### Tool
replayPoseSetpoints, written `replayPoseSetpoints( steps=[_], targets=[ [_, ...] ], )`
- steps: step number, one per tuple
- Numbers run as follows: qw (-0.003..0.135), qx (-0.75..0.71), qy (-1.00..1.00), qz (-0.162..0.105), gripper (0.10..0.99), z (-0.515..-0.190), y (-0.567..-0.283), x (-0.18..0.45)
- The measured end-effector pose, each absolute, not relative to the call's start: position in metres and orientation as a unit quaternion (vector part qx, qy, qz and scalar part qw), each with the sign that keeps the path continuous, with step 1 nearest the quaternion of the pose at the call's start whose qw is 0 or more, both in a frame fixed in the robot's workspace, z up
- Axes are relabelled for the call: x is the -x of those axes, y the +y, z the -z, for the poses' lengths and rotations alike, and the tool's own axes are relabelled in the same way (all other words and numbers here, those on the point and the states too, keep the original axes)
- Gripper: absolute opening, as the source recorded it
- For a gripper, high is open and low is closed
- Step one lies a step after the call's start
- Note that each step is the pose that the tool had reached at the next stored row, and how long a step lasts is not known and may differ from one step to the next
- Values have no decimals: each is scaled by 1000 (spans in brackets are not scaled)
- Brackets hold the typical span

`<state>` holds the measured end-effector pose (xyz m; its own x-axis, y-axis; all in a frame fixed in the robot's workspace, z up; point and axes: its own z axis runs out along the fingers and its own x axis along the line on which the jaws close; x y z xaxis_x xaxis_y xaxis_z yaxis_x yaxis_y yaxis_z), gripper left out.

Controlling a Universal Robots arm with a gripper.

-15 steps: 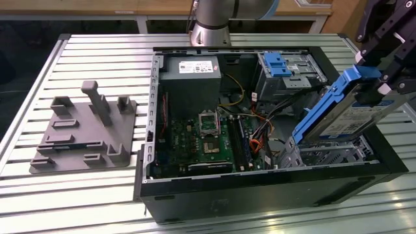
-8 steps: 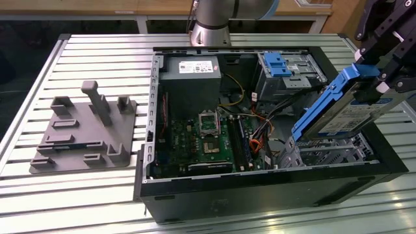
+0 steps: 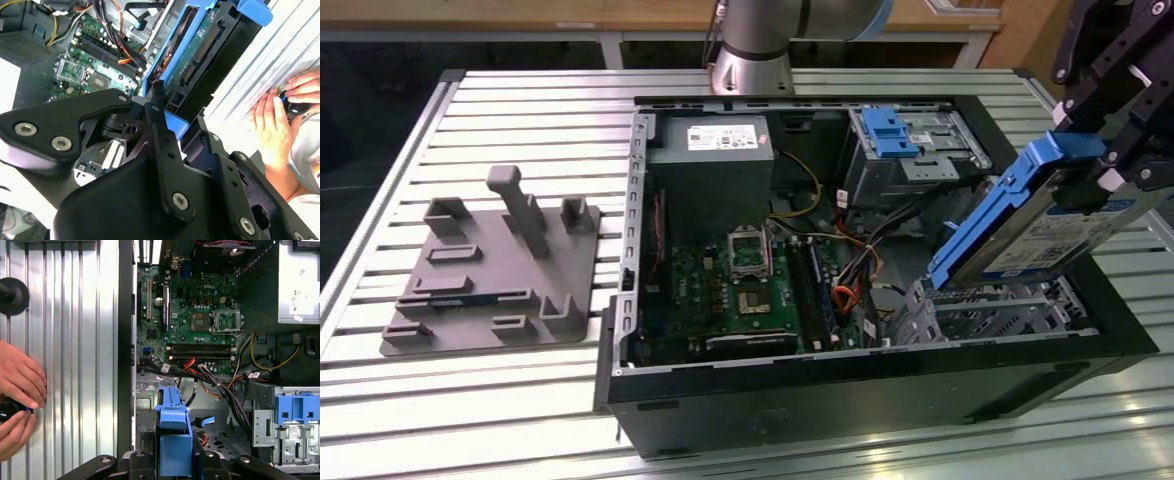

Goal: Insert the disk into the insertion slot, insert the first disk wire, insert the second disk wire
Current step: 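Insert the disk into the insertion slot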

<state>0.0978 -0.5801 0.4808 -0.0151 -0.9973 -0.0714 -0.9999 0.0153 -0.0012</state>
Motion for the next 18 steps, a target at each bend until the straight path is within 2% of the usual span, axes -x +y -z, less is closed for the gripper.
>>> replayPoseSetpoints(
  steps=[18],
  targets=[
    [26,701,712,-24,365,-478,-570,-109]
  ],
)
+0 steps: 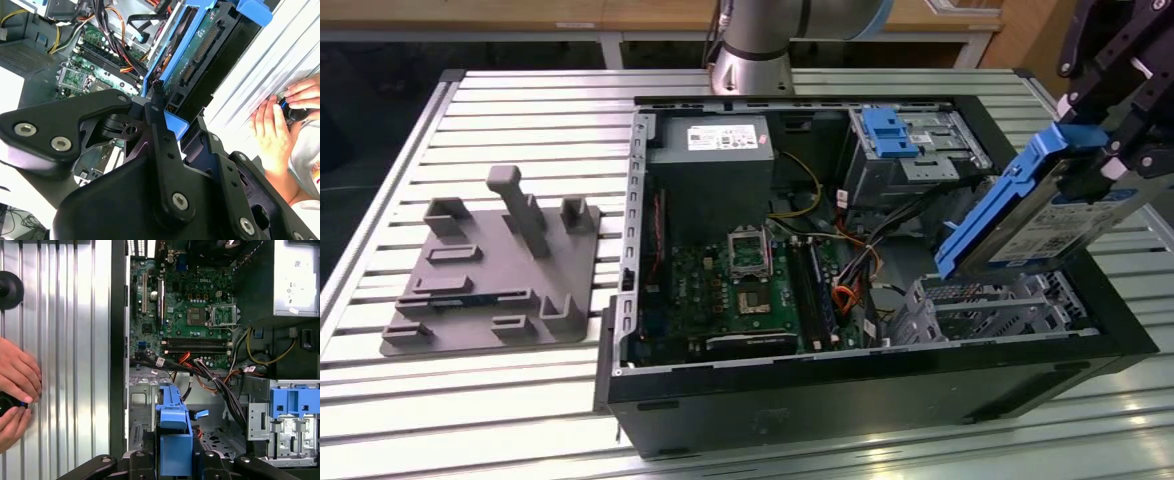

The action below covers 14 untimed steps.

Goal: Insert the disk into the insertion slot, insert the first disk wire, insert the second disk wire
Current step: 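Insert the disk into the insertion slot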

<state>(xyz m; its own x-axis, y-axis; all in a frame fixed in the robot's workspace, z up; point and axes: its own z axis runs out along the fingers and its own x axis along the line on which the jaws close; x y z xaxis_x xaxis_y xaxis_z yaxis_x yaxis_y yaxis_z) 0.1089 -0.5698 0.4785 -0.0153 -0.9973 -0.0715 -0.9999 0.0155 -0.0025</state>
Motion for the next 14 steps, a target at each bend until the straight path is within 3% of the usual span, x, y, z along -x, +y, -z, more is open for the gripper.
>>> replayPoseSetpoints(
  steps=[14],
  targets=[
    [24,701,712,-26,365,-470,-569,-111]
  ],
)
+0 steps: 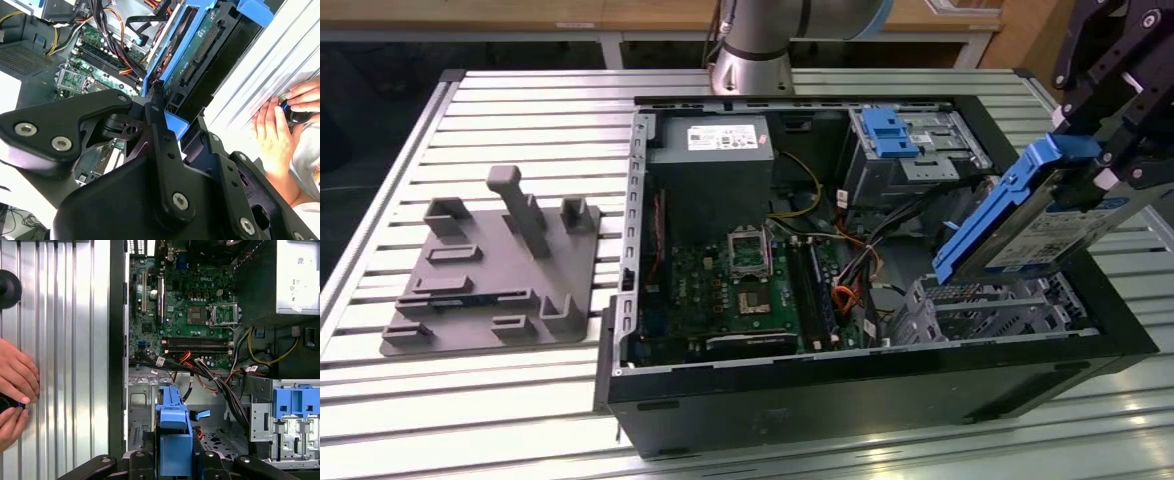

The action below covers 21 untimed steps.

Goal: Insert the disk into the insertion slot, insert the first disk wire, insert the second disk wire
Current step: 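Insert the disk into the insertion slot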

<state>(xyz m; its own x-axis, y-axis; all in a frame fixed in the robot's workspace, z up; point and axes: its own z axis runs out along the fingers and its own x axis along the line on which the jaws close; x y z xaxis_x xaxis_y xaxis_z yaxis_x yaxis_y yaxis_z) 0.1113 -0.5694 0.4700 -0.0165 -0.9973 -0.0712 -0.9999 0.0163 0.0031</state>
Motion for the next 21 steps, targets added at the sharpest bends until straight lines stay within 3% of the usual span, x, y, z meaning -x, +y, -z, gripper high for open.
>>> replayPoseSetpoints(
  steps=[21],
  targets=[
    [24,702,712,-26,365,-463,-569,-112]
  ],
)
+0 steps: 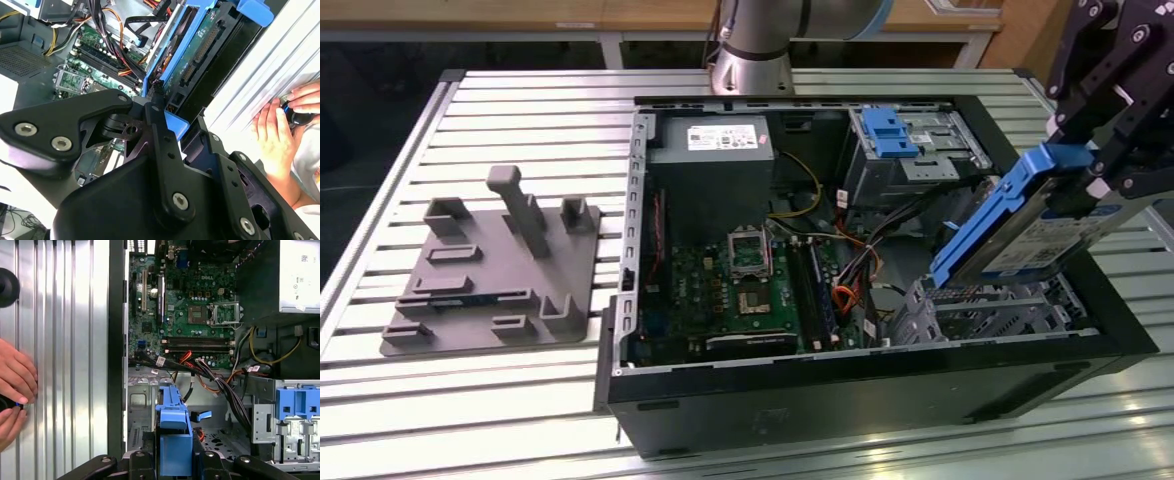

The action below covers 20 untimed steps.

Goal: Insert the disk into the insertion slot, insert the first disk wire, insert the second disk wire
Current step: 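Insert the disk into the insertion slot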

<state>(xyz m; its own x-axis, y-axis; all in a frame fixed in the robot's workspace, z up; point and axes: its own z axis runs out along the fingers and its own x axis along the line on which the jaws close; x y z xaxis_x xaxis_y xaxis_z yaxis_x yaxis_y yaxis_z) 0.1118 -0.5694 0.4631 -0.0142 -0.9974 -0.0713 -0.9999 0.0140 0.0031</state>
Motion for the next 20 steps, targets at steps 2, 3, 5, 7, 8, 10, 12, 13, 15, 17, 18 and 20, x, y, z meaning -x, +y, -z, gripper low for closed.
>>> replayPoseSetpoints(
  steps=[2,3,5,7,8,10,12,13,15,17,18,20],
  targets=[
    [24,703,710,-26,365,-462,-569,-112],
    [24,705,709,-26,365,-462,-569,-112],
    [24,707,707,-26,365,-461,-569,-112],
    [24,707,706,-26,365,-461,-569,-112],
    [24,707,706,-26,365,-460,-569,-113],
    [24,707,706,-26,365,-460,-569,-113],
    [24,707,706,-26,365,-459,-569,-113],
    [24,707,706,-26,365,-458,-569,-113],
    [24,707,706,-26,365,-457,-569,-113],
    [24,707,706,-26,365,-456,-569,-114],
    [24,707,706,-26,365,-456,-569,-114],
    [24,707,706,-26,365,-454,-569,-114]
  ],
)
